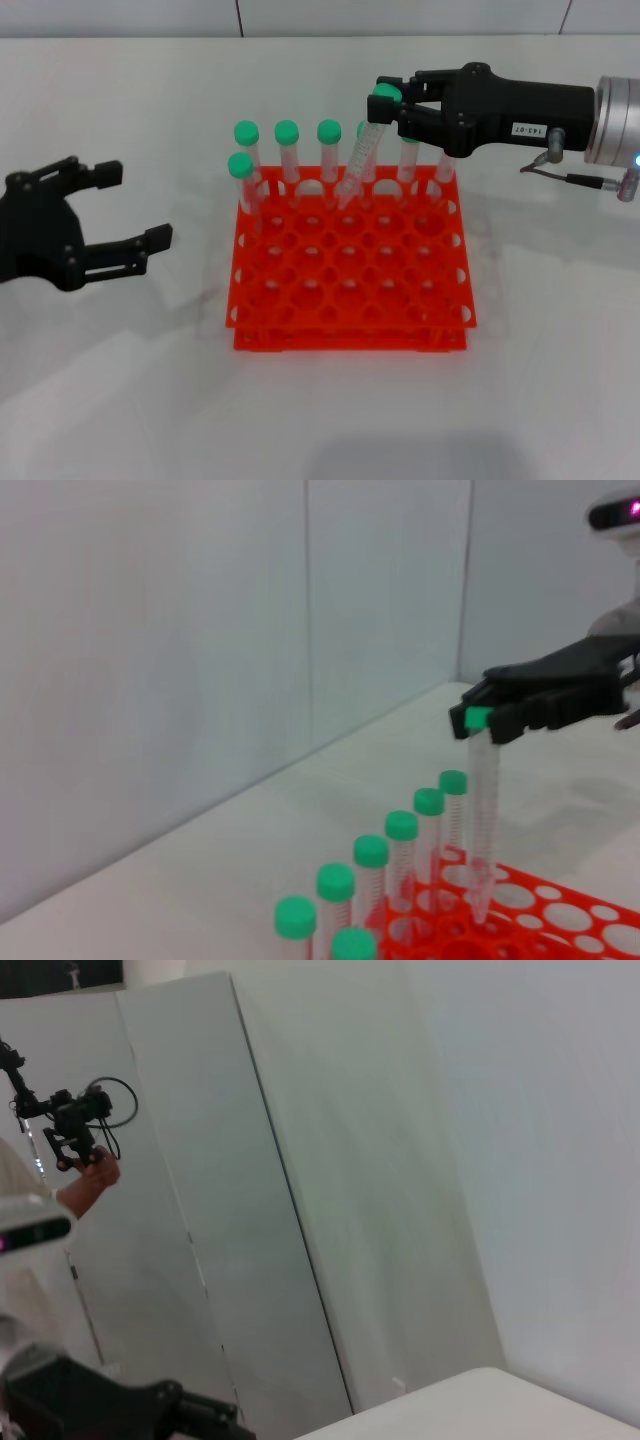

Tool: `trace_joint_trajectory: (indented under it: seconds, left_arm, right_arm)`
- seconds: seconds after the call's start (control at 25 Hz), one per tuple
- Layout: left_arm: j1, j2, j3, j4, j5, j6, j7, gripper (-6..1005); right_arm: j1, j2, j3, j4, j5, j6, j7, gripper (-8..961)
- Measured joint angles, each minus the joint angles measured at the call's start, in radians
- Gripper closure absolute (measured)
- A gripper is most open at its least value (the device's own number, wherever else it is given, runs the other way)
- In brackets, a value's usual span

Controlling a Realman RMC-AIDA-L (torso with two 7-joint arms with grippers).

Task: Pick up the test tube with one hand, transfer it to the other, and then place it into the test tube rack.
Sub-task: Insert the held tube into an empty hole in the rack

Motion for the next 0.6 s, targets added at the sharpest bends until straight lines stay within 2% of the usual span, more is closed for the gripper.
trace_joint_trajectory:
  seconds: [0.24,0.6]
  left_arm:
    - [-0.011,0.002,-0.096,-0.268,-0.094,-0.005,0.221,106]
    - [-0.028,0.004,-0.191,-0.46,-0.108,0.029,0.382,106]
  right_arm:
    - [0.009,-0.001,-0.016,-0.036,-0.032,0.016,0.036,698]
    - [0.009,-0.001,-0.065,-0.111,-0.041,0.042,0.087,699]
